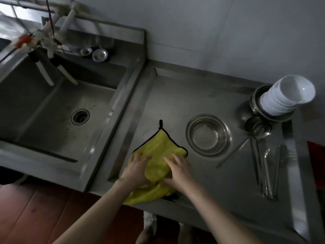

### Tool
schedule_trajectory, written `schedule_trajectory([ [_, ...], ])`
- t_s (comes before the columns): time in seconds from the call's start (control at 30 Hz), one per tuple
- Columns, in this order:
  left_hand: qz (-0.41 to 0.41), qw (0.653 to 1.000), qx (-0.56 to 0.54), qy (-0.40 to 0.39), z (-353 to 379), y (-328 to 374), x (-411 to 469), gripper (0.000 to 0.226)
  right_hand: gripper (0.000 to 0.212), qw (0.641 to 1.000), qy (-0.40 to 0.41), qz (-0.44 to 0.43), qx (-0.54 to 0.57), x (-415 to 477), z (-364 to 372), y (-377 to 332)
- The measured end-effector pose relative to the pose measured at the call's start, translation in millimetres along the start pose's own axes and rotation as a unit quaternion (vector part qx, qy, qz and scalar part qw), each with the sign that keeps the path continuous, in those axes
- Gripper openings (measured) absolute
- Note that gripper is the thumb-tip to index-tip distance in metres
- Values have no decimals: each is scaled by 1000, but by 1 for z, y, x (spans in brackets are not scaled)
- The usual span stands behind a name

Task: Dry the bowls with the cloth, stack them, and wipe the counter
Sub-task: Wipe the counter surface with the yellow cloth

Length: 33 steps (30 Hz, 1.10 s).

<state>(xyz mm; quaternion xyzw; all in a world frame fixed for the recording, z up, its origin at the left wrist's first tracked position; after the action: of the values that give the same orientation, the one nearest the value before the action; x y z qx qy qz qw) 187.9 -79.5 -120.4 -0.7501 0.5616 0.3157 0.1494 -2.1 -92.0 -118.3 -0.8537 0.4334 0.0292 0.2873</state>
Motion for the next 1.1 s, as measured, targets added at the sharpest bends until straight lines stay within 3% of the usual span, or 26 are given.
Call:
schedule_trajectory([
  [0.17, 22, 1000, -17, 2, 14, -28, 0, 85, 65, 996, -18, -1, -89, 15, 34, -25],
  [0.33, 74, 997, 32, 16, 23, -44, -1, 76, 26, 984, 87, -1, -158, 24, 46, -26],
  [0.43, 70, 996, -28, 46, 17, -46, 2, 57, 23, 982, 154, 25, -107, 30, 35, -25],
  [0.57, 40, 975, -147, 160, -8, -36, 12, 35, 24, 965, 251, 52, -56, 35, -3, -20],
  [0.7, 25, 940, -293, 170, -48, -6, 17, 18, 24, 940, 336, 60, -18, 42, -40, -18],
  [0.8, 12, 890, -439, 120, -74, 23, 20, 14, 29, 928, 369, 57, 6, 42, -55, -20],
  [0.9, 34, 817, -575, -29, -84, 49, 19, 20, 30, 925, 377, 37, 38, 40, -57, -22],
  [0.97, 33, 776, -621, -101, -86, 60, 16, 24, 33, 923, 380, 18, 53, 36, -57, -21],
  [1.1, -7, 728, -663, -174, -81, 65, 17, 24, 65, 951, 309, -15, -22, 30, -41, -7],
])
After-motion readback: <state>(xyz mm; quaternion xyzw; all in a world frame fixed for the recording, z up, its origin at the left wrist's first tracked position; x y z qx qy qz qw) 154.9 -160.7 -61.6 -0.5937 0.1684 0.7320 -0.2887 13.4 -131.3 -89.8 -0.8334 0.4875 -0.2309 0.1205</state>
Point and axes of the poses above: each hand's wrist, its own x-axis towards the middle knuckle, its own z-axis out of the palm, y = z × x, the point moved 1 cm from there along x, towards the middle knuckle, and after that the axes turned 14 degrees about -z, right-handed, at the moved point
